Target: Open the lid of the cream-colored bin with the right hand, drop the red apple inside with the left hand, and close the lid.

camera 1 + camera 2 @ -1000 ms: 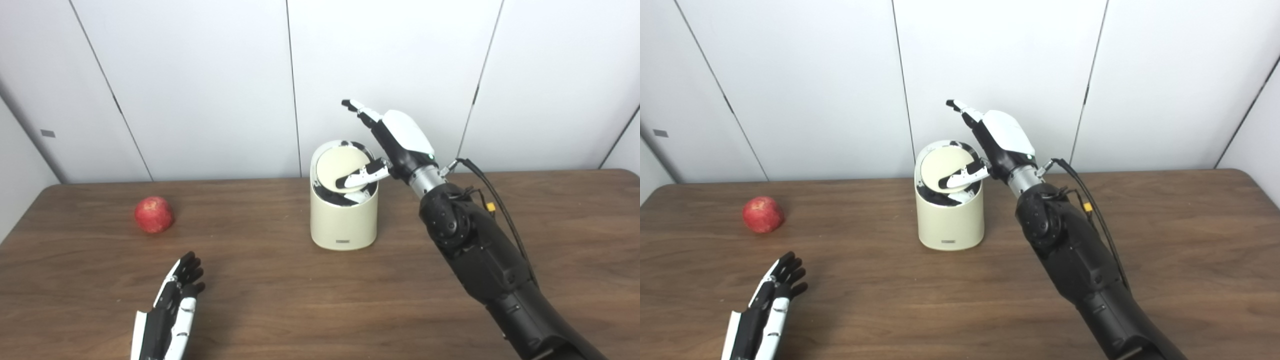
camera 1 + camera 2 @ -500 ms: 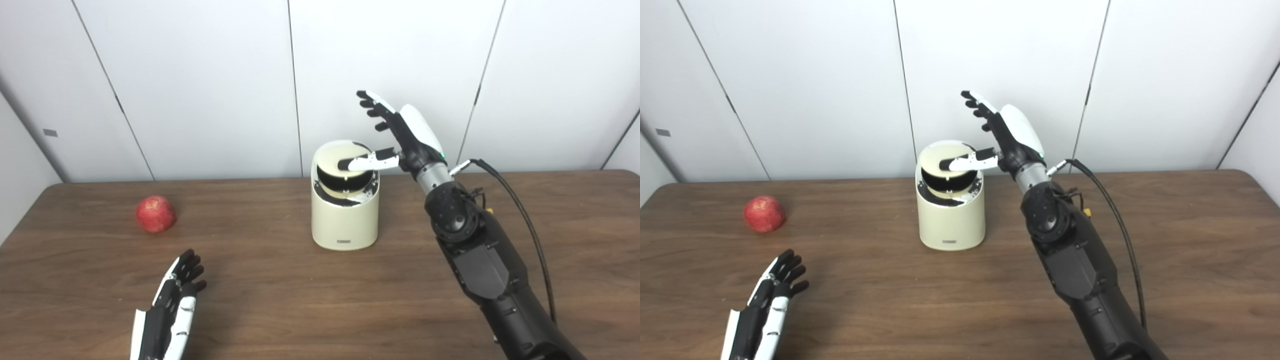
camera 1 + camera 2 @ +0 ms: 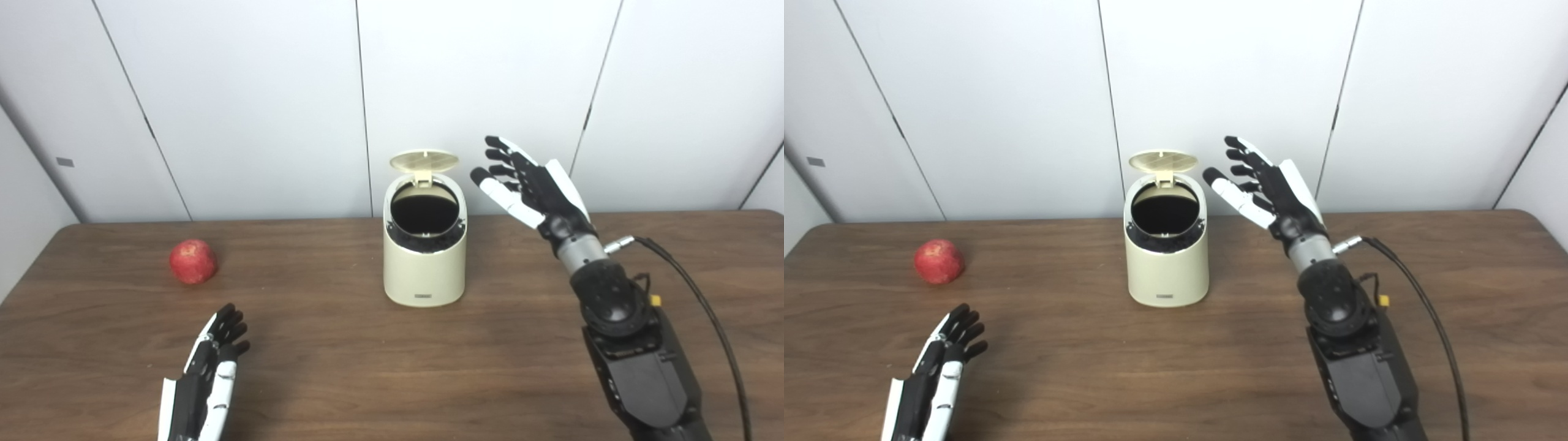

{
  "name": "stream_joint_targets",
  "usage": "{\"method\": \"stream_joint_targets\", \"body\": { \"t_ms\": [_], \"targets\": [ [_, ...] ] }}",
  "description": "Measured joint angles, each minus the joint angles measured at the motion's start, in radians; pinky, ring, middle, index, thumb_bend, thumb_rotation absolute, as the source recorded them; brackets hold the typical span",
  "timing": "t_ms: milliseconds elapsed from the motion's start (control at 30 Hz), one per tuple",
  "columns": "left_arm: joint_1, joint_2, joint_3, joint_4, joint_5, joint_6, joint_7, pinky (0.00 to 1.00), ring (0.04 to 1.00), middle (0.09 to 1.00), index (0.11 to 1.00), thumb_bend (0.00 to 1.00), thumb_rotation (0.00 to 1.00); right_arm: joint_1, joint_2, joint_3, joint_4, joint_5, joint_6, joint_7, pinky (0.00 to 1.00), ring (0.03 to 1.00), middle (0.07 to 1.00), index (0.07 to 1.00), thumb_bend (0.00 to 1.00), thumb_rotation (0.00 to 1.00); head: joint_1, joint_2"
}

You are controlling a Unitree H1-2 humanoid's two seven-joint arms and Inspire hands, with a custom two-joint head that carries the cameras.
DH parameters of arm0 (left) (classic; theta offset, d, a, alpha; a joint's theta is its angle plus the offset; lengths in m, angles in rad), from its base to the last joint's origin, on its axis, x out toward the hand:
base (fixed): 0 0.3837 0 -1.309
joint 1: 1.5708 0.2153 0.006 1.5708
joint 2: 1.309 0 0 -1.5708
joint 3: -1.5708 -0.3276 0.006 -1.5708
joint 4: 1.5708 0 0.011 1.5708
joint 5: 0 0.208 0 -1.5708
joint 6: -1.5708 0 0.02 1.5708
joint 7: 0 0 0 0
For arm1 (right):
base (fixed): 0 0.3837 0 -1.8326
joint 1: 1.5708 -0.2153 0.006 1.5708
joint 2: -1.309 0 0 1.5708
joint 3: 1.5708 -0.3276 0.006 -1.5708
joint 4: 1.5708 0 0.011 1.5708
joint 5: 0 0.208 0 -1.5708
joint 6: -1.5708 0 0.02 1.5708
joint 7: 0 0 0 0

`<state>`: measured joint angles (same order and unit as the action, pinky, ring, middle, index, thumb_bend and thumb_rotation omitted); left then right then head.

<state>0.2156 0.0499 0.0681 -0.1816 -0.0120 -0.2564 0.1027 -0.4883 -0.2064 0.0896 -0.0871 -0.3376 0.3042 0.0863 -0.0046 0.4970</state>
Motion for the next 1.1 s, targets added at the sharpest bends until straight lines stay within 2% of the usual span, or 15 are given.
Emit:
{"method": "stream_joint_targets", "body": {
  "t_ms": [200,333,467,567,700,867,900,1000,1100],
  "targets": [
    [0.002,0.0,0.005,0.0,-0.01,-0.002,-0.002,0.82,0.868,0.883,0.91,0.45,0.75,0.148,-0.045,-0.069,-0.094,0.065,-0.006,0.009,0.8,0.863,0.89,0.909,0.52,0.85,-0.005,0.009],
    [0.002,0.001,0.008,0.0,-0.015,-0.002,-0.003,0.81,0.868,0.885,0.909,0.44,0.74,0.265,-0.053,-0.109,-0.153,0.13,-0.043,0.015,0.81,0.872,0.905,0.922,0.51,0.87,-0.015,0.017],
    [0.003,0.002,0.012,0.001,-0.029,-0.004,-0.006,0.81,0.87,0.89,0.915,0.44,0.73,0.361,-0.056,-0.13,-0.169,0.144,-0.106,0.015,0.79,0.868,0.896,0.913,0.51,0.89,-0.021,0.021],
    [0.003,0.003,0.014,0.0,-0.03,-0.003,-0.01,0.81,0.87,0.889,0.913,0.45,0.72,0.413,-0.048,-0.148,-0.17,0.202,-0.161,0.015,0.8,0.872,0.894,0.895,0.53,0.82,-0.021,0.029],
    [0.004,0.003,0.016,-0.002,-0.03,-0.002,-0.016,0.81,0.872,0.888,0.914,0.45,0.7,0.455,-0.012,-0.156,-0.172,0.261,-0.208,0.014,0.83,0.894,0.9,0.894,0.53,0.8,-0.012,0.034],
    [0.005,0.004,0.017,-0.005,-0.005,-0.001,-0.017,0.76,0.831,0.859,0.897,0.48,0.63,0.523,0.052,-0.143,-0.188,0.295,-0.219,0.014,0.85,0.894,0.905,0.909,0.52,0.81,0.04,0.052],
    [0.006,0.004,0.017,-0.007,-0.002,0.001,-0.018,0.75,0.829,0.859,0.9,0.47,0.61,0.533,0.059,-0.142,-0.188,0.298,-0.224,0.014,0.86,0.895,0.907,0.914,0.52,0.81,0.072,0.058],
    [0.009,0.002,0.02,-0.016,-0.003,0.007,-0.018,0.73,0.818,0.856,0.895,0.48,0.51,0.551,0.067,-0.143,-0.186,0.315,-0.244,0.014,0.88,0.911,0.921,0.929,0.52,0.8,0.122,0.058],
    [0.012,0.002,0.024,-0.025,-0.003,0.032,-0.018,0.7,0.811,0.853,0.888,0.54,0.45,0.561,0.069,-0.147,-0.18,0.333,-0.267,0.014,0.89,0.924,0.932,0.936,0.5,0.8,0.15,0.051]
  ]
}}
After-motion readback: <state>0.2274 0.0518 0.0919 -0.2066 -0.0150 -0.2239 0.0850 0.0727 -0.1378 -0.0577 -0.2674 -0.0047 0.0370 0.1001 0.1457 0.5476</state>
